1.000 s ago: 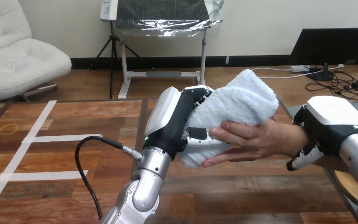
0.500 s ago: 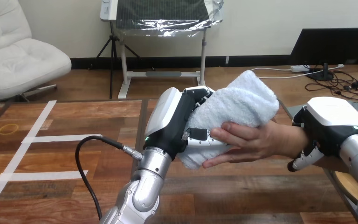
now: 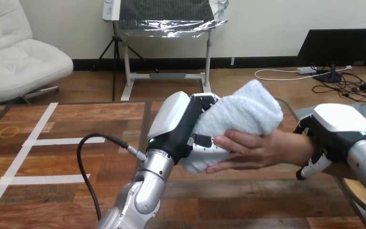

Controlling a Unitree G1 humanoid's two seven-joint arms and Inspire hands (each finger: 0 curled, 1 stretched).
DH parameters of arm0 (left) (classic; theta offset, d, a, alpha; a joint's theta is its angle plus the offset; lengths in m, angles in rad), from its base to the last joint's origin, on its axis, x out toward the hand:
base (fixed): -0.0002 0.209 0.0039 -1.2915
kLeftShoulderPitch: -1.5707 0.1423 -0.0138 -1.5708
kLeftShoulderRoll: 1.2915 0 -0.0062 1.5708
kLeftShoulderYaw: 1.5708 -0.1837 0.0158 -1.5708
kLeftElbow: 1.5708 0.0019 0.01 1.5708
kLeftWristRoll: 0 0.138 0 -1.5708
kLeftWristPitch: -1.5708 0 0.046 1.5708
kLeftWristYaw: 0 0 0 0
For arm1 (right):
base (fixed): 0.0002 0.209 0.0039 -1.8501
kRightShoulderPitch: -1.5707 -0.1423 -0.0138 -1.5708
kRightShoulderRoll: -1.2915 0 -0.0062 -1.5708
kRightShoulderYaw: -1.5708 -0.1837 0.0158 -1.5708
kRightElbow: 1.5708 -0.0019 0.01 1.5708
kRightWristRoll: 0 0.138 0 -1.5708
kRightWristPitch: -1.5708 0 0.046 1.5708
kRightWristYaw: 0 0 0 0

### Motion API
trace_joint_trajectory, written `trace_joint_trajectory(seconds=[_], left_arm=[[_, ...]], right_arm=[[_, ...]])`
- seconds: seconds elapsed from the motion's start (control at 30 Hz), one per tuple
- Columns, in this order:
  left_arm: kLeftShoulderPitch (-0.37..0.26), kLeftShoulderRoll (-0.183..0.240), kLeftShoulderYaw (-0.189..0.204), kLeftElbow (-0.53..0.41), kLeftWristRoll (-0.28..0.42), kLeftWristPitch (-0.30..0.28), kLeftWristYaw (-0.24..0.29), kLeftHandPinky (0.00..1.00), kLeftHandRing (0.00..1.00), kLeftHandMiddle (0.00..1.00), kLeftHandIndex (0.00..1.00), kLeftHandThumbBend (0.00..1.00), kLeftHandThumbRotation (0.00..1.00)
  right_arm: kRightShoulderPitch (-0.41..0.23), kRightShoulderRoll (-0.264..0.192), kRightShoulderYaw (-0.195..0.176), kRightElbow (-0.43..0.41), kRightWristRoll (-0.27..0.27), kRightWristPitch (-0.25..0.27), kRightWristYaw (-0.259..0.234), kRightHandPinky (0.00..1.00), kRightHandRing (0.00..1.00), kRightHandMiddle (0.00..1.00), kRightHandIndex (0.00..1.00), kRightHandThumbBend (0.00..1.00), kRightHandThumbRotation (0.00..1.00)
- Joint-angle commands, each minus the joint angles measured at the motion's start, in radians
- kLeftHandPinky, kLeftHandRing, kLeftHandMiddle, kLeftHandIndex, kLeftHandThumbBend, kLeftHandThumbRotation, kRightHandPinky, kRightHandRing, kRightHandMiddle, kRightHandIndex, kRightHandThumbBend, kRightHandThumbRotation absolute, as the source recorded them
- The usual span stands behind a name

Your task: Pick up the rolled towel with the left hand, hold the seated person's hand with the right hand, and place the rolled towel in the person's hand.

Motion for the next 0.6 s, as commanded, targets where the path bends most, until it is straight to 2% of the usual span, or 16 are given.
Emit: trace_joint_trajectory(seconds=[0.0,0.27,0.57], left_arm=[[-0.039,0.016,-0.043,-0.036,0.04,0.035,-0.04,0.59,0.76,0.89,0.94,0.72,0.32],[-0.036,0.024,-0.048,-0.046,0.042,0.046,-0.057,0.67,0.83,0.95,0.98,0.76,0.32],[-0.038,0.036,-0.05,-0.048,0.039,0.043,-0.064,0.71,0.85,0.94,0.95,0.76,0.32]], right_arm=[[-0.034,-0.024,-0.022,-0.045,-0.004,-0.004,-0.003,0.83,0.88,0.9,0.89,0.81,0.09],[-0.034,-0.023,-0.023,-0.042,-0.005,-0.009,-0.008,0.83,0.9,0.91,0.9,0.81,0.08],[-0.032,-0.026,-0.023,-0.053,-0.008,-0.008,-0.002,0.84,0.9,0.93,0.9,0.8,0.08]])
